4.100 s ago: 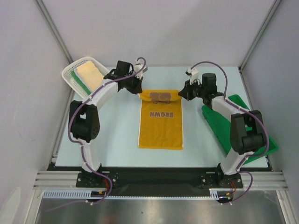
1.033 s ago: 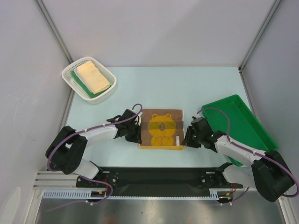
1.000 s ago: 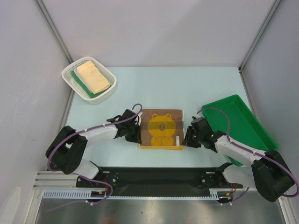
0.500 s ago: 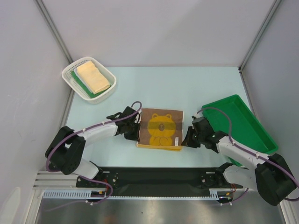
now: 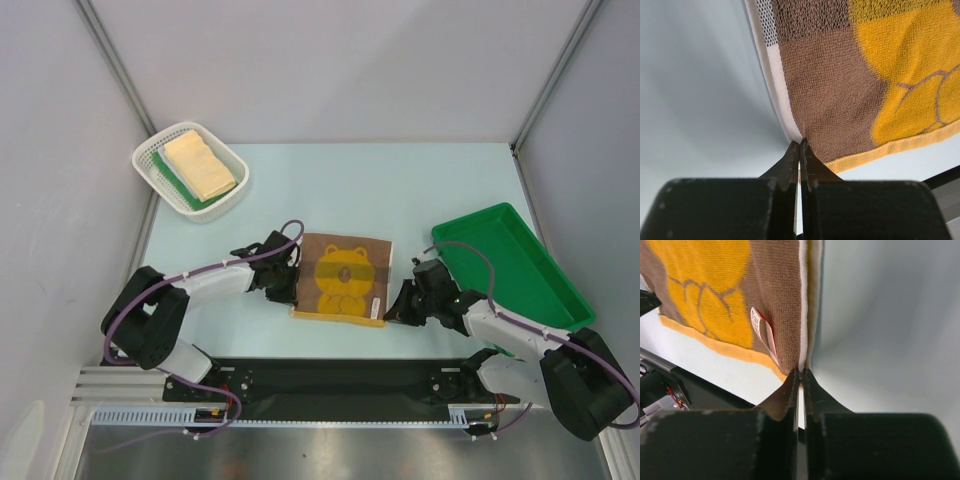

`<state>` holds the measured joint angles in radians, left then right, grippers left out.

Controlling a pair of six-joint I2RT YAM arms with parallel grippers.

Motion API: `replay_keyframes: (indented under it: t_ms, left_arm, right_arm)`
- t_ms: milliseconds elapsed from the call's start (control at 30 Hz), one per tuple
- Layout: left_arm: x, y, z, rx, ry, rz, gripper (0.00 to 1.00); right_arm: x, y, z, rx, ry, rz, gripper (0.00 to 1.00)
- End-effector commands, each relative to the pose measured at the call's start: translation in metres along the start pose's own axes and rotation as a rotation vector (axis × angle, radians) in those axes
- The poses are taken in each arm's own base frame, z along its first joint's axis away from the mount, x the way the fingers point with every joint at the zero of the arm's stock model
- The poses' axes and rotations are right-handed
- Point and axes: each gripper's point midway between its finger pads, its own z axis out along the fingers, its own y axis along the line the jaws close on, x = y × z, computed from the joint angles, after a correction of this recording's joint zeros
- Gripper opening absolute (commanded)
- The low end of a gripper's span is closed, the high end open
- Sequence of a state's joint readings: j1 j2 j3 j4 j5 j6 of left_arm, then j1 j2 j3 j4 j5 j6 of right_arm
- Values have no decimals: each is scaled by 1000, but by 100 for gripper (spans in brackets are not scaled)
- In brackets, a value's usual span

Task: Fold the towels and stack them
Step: Fold the towel

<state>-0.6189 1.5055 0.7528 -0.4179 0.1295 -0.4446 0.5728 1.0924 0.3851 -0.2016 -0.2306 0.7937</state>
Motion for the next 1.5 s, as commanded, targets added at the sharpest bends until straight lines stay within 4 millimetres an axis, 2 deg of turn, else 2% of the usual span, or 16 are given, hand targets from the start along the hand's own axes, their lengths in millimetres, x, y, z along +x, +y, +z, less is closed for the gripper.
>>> replay_keyframes:
  t_ms: [0,33,233,367,667,700,800,833,900,1000,1033,1200,1333,1467]
  left_arm:
    - [9,14,10,-65,22,-11,0]
    - [8,15,8,-73,19,-12,0]
    - [-10,30,-14,-195,-32,2,0]
    - [-14,34,-18,-233,-30,11,0]
    - [1,22,-3,-142,40,12,0]
    - [0,22,-4,-144,33,12,1]
    - [-5,27,-11,-181,18,22,12]
    - [-8,27,-16,-186,9,24,23]
    - [-12,28,-22,-197,-11,28,27]
    - [-19,18,-37,-157,-52,30,33]
    - [-19,15,-37,-138,-56,29,40]
    - [-11,8,-36,-79,-56,14,46]
    - [2,3,-23,-21,-20,3,51]
    - [12,12,-15,-58,8,-3,51]
  right_arm:
    - [-1,6,4,-43,0,22,3]
    - [0,6,4,-41,0,23,0]
    - [-7,1,-1,-44,-31,44,0]
    - [-9,2,-4,-53,-34,49,1]
    - [3,8,-3,-80,-3,48,24]
    - [3,10,-4,-90,-5,46,31]
    - [5,12,-5,-96,4,44,36]
    - [5,12,-4,-91,1,43,36]
    - [4,12,-4,-93,-4,45,37]
    - [5,13,-1,-105,-9,59,35]
    - [7,12,0,-105,-5,61,35]
    - [7,11,2,-92,-17,68,36]
    - [7,12,-1,-85,-25,68,36]
    - [6,12,-5,-90,-43,76,36]
